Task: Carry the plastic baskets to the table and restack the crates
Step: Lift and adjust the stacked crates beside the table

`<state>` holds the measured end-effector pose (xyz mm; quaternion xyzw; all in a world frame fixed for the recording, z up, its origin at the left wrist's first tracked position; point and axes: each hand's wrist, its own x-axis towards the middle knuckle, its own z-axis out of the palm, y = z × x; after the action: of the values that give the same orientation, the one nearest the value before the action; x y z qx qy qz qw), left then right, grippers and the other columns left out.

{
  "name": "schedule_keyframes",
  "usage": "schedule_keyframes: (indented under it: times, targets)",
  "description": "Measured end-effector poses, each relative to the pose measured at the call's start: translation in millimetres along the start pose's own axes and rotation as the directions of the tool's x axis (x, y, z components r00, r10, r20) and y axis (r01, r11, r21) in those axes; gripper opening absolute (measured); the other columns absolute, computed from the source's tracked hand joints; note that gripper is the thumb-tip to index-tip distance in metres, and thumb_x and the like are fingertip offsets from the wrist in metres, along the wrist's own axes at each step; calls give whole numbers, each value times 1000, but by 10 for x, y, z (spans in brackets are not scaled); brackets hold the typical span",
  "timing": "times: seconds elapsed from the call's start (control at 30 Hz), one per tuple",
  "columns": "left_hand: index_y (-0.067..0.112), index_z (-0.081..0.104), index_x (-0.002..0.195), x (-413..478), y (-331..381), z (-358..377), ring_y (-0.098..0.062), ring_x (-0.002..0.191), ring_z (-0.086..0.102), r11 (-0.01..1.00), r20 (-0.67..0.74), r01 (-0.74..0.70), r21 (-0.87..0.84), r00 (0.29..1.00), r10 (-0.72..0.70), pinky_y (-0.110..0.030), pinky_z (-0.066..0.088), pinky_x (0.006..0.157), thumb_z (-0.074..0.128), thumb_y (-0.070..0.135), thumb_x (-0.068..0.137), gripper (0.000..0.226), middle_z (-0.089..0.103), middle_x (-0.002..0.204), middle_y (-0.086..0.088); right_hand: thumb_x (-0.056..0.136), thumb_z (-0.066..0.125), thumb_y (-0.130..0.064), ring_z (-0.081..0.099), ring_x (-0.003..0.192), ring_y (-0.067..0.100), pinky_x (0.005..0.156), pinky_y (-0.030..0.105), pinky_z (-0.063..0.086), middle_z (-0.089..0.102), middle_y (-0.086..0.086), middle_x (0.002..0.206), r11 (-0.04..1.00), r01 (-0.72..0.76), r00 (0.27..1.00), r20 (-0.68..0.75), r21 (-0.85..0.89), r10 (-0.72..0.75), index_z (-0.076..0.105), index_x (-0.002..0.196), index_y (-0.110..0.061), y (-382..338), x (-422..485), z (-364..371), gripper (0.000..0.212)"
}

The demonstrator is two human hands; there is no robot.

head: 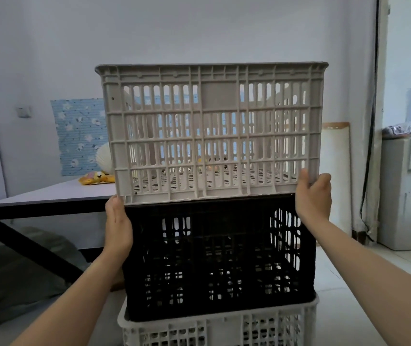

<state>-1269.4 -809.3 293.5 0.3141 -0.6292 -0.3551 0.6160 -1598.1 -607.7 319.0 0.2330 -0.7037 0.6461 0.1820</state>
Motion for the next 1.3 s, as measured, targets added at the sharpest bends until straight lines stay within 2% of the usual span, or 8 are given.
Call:
schedule_keyframes:
  times: [0.1,0.3,0.47,0.73,0.83,0.93,1.1,1.3]
  targets:
    - [18,42,139,67,-61,-66,-15,122,44,1000,55,24,-8,998,-23,-31,33,104,19,46,101,52,46,132,3,97,36,-55,49,92,25,77,35,35,42,6,115,996,-16,992,125,87,5,33,110,-15,29,14,-84,42]
    - [27,36,147,-65,-18,-158,-16,132,40,973,189,218,-70,961,-202,-36,27,114,20,66,95,67,44,140,7,88,32,-74,39,133,25,110,41,28,33,3,151,924,-308,924,304,226,234,16,149,-22,271,-251,-112,82]
    - [30,32,149,-358,-614,-463,-11,137,34,941,438,228,252,840,-321,-32,21,116,24,85,77,91,38,143,15,68,30,-93,36,139,27,116,48,27,36,3,154,904,-367,877,406,219,258,18,154,-22,216,-219,-153,113]
    - [26,34,148,-845,-1144,-443,-13,136,37,902,390,367,227,814,-430,-41,24,119,19,76,85,82,41,146,9,61,24,-98,29,144,26,117,50,21,28,-2,159,922,-338,898,358,188,256,14,155,-28,258,-274,-131,118]
    - [29,34,148,-864,-1340,-489,-17,138,39,903,355,358,237,833,-424,-46,27,118,25,89,74,96,43,149,6,48,25,-103,36,140,26,116,48,26,39,0,152,927,-358,863,419,112,283,22,152,-25,313,-275,-204,130]
    - [30,27,152,-951,-1331,-462,-16,144,31,911,333,337,237,853,-402,-39,21,120,28,70,89,75,35,155,7,83,36,-78,42,135,24,111,39,31,44,3,148,938,-323,883,396,125,251,24,150,-19,547,-585,-262,90]
    - [25,-3,155,-1091,-1497,-358,-26,150,15,885,182,433,171,869,-460,-44,16,120,31,66,86,87,10,163,-4,84,44,-73,49,119,22,107,38,36,50,1,133,891,-447,830,406,76,382,35,138,-13,1232,-1195,-140,82]
    - [13,28,151,-1217,-1667,-328,-29,140,36,860,165,445,249,856,-490,-42,28,115,25,63,91,79,38,153,-9,94,40,-62,51,98,23,84,38,39,55,1,110,926,-371,858,359,-61,368,39,129,-15,1444,-1297,-73,58]
